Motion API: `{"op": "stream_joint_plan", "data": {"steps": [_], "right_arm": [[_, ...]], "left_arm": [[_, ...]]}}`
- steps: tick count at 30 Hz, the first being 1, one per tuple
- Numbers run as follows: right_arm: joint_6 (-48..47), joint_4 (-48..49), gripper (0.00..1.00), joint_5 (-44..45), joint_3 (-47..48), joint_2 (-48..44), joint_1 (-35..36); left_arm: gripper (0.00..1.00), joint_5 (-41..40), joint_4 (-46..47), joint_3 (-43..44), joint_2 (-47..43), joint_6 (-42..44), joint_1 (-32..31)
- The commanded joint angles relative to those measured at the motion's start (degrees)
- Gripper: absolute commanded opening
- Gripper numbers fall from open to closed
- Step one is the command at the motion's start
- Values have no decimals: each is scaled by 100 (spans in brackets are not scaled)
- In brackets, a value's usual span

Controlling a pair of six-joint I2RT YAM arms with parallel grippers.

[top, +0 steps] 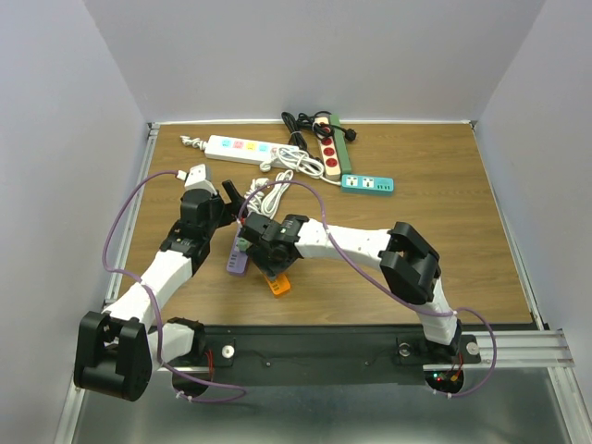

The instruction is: Insert the plug

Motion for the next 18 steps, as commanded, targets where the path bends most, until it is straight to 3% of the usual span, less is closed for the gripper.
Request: {"op": "stream_joint_plan", "data": {"steps": [1, 18], "right_arm": [[896, -3, 66, 747, -165, 67, -783], [1089, 444, 67, 537, -253, -549, -1055]], "left_arm": [[98, 1002, 71, 2, -291, -27, -182], [98, 1019, 80, -7, -265, -36, -182]]}}
